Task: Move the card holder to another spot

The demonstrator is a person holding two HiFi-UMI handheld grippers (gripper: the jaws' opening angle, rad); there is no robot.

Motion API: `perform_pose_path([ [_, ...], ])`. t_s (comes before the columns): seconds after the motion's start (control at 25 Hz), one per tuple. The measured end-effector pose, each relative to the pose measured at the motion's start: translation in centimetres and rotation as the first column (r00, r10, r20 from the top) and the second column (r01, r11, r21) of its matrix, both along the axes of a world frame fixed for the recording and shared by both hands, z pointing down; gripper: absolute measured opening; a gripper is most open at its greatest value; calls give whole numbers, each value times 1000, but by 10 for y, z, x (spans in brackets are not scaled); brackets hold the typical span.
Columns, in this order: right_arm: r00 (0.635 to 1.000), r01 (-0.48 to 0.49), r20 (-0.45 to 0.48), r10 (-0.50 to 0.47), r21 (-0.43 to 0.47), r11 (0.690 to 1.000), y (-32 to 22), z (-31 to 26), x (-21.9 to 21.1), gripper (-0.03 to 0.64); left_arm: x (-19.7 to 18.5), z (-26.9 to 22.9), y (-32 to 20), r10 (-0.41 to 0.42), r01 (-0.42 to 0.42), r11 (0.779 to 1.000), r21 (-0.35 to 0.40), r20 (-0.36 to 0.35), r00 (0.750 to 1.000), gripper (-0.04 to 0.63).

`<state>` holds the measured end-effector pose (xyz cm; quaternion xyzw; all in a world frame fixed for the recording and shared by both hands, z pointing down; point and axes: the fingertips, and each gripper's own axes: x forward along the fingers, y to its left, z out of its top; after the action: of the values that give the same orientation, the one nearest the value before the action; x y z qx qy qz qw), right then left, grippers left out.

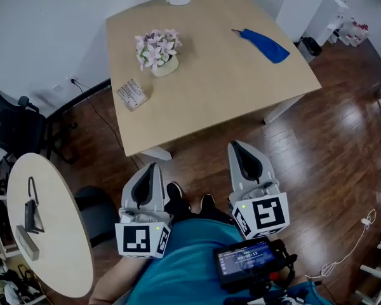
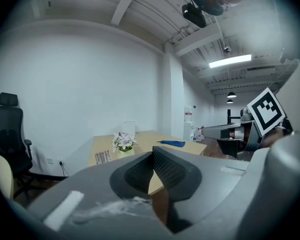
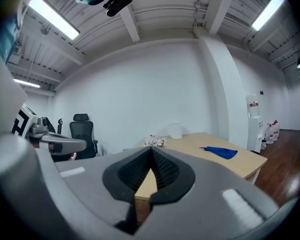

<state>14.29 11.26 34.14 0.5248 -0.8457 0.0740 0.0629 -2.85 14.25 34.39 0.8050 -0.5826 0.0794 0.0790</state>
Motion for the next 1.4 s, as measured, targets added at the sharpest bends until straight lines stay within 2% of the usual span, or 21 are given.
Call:
perform_pose_path([
  [0.2, 1000, 17, -6, -17, 24, 1000, 29, -7, -15, -8, 1, -3, 20, 50, -51, 998, 32, 20, 999, 17],
  [0.36, 1000, -7, -28, 8, 26, 1000, 57, -12, -30, -9, -6, -9, 38, 85, -86, 994, 61, 28, 996, 17],
  [0.52, 999, -27, -47, 27, 4, 1000, 87, -11, -59, -9, -35, -6, 63, 92, -92, 994, 57, 3, 996, 15],
  [0.68, 998, -2, -67, 0, -23, 1000, 111, -8, -99, -8, -68, 1, 76, 85, -84, 995, 45, -15, 996, 15],
  [0.8, 997, -13, -72, 10, -42, 999, 123, -2, -114, -9, -80, 8, 87, 98, -97, 995, 29, -35, 995, 15],
  [0.96, 996, -68, -70, 63, -63, 996, 135, 5, -119, -9, -84, 19, 102, 149, -149, 989, -7, -57, 987, 15],
  [1.08, 995, -81, -71, 76, -75, 994, 147, 14, -120, -9, -85, 19, 106, 182, -181, 983, 14, -33, 983, 15],
  [1.2, 995, -92, -51, 87, -93, 991, 150, 19, -116, -9, -83, 18, 109, 184, -183, 983, 25, -23, 983, 15],
  [1.4, 994, -109, -30, 107, -60, 992, 145, 8, -100, -9, -72, 17, 114, 174, -174, 985, 12, -29, 984, 15],
])
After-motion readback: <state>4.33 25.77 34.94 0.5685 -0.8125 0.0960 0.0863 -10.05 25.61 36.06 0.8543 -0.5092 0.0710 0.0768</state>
